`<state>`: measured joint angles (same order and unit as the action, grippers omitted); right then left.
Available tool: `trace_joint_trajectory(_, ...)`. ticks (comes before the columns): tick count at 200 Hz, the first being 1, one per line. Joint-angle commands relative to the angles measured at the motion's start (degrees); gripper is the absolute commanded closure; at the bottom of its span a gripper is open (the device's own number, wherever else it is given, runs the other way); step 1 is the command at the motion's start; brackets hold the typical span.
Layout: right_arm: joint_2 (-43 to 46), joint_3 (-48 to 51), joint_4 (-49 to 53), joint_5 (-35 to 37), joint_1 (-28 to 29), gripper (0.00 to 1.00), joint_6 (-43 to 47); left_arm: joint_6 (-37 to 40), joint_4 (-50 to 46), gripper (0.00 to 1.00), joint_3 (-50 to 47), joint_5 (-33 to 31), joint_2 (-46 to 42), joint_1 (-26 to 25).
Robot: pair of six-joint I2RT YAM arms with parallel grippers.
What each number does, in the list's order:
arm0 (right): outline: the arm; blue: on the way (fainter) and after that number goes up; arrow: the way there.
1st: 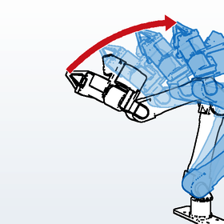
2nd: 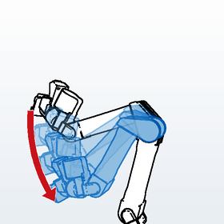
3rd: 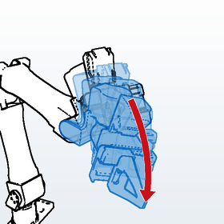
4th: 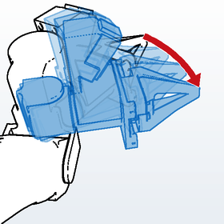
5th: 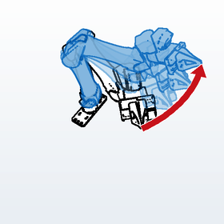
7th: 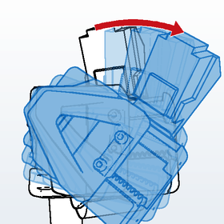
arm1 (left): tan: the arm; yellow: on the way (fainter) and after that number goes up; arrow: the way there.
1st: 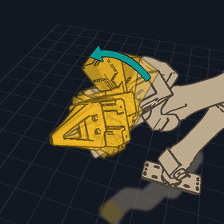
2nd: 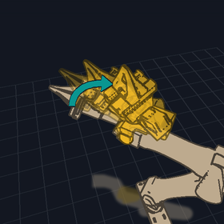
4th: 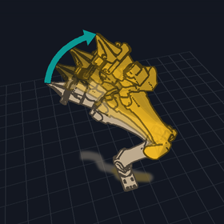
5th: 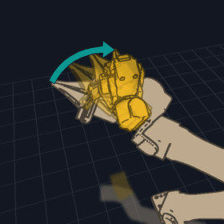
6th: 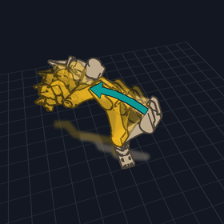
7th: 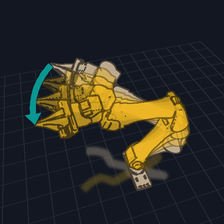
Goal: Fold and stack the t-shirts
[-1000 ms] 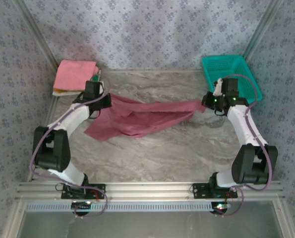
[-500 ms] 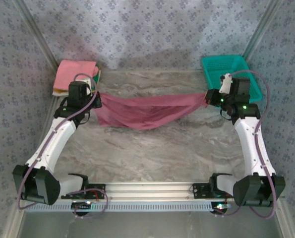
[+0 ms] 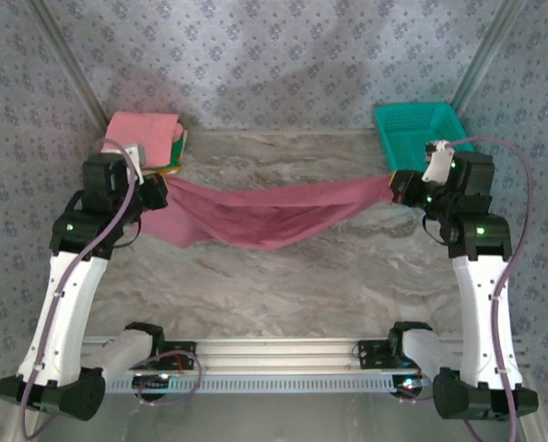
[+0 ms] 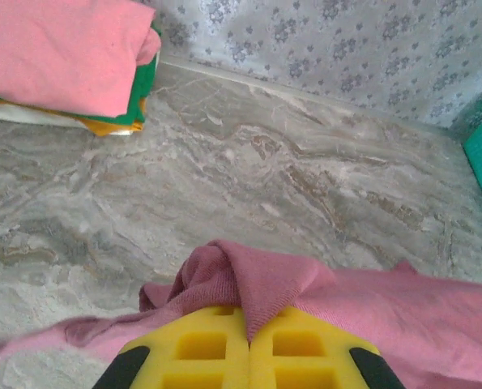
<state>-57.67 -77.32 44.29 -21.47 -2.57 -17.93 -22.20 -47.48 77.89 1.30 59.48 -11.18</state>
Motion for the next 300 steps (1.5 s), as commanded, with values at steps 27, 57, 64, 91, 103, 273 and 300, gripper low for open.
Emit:
trace_joint_trajectory(27,-14.32,-2.24,-2.32,1.0,-1.56,1.0,-2.0,-0.47,5.58,1.0,2.07,7.07,16.58,1.51)
trace_joint_trajectory(57,-21.67,1.34,-6.87,3.2,-1.03,1.0,-1.08,0.93,10.32,0.53,-3.12,6.62,23.33,1.6)
trace_joint_trajectory(64,-22.27,2.31,-8.06,3.56,-0.78,1.0,-2.41,1.0,11.44,0.52,-4.42,6.06,23.77,1.6)
trace_joint_trajectory(91,-24.83,3.86,-8.46,3.65,0.5,1.0,-1.49,0.93,10.98,0.5,-3.79,5.88,26.41,1.41)
trace_joint_trajectory(103,-25.41,4.7,-8.7,4.17,0.98,1.0,-0.84,0.63,12.12,0.5,-3.12,6.57,27.74,0.2)
trace_joint_trajectory(273,-28.47,5.73,-11.51,3.58,2.64,1.0,0.16,-4.72,10.86,0.29,11.9,8.66,53.87,-11.09)
trace_joint_trajectory(300,-28.55,5.6,-11.68,3.59,2.58,1.0,0.23,-5.41,8.86,0.3,10.71,6.45,52.86,-12.22)
